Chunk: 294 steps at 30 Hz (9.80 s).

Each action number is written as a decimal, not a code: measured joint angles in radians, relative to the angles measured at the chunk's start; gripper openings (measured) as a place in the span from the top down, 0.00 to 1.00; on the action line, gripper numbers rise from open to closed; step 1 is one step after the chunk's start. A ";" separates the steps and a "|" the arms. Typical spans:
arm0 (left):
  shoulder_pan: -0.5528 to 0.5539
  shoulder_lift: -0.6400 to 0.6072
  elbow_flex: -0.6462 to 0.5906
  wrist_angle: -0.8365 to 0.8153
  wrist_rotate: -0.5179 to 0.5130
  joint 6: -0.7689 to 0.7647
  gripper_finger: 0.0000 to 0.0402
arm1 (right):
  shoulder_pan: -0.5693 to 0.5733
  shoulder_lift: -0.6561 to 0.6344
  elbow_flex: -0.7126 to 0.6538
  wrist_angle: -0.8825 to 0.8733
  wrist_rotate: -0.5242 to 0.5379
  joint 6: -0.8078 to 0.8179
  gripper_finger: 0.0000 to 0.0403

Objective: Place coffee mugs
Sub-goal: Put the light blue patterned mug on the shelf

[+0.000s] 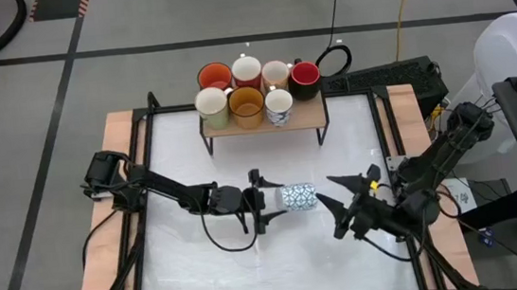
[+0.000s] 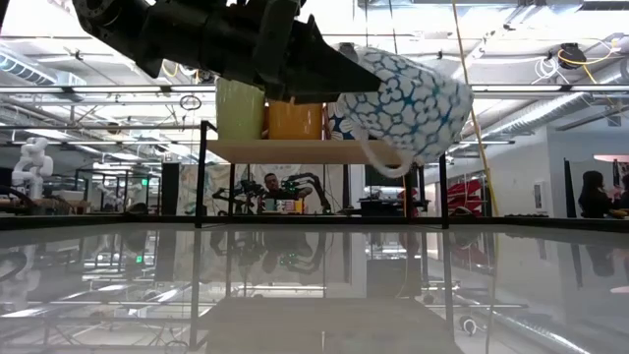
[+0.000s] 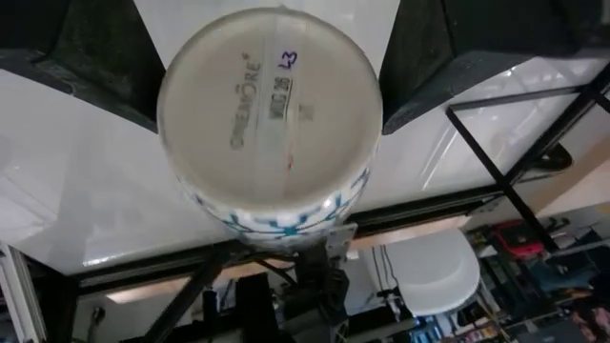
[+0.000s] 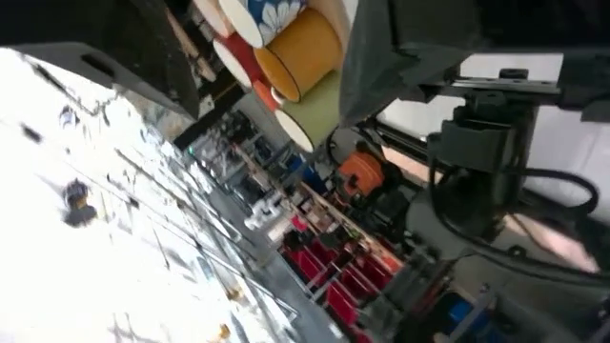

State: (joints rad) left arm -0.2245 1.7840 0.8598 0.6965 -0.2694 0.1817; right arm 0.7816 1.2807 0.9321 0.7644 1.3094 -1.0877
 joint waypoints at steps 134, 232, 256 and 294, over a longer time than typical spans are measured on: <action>-0.189 -0.097 0.000 -0.362 -0.635 1.348 0.83 | -0.146 0.000 -0.109 -0.098 -0.006 0.813 0.37; -0.129 -0.097 0.002 -0.213 -1.110 0.674 0.04 | -0.538 -0.090 0.222 -1.407 -0.968 0.919 1.00; -0.154 -0.096 0.001 -0.623 -0.939 -0.095 0.04 | -0.811 0.246 0.878 -2.162 -1.030 1.127 0.99; -0.164 -0.096 0.001 -0.590 -0.800 -0.180 0.04 | -1.029 0.371 1.043 -2.315 -1.075 0.838 0.98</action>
State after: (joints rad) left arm -0.3885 1.6878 0.8608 0.1066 -1.0695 0.0017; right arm -0.2477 1.6516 1.9755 -1.5505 0.2348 -0.2501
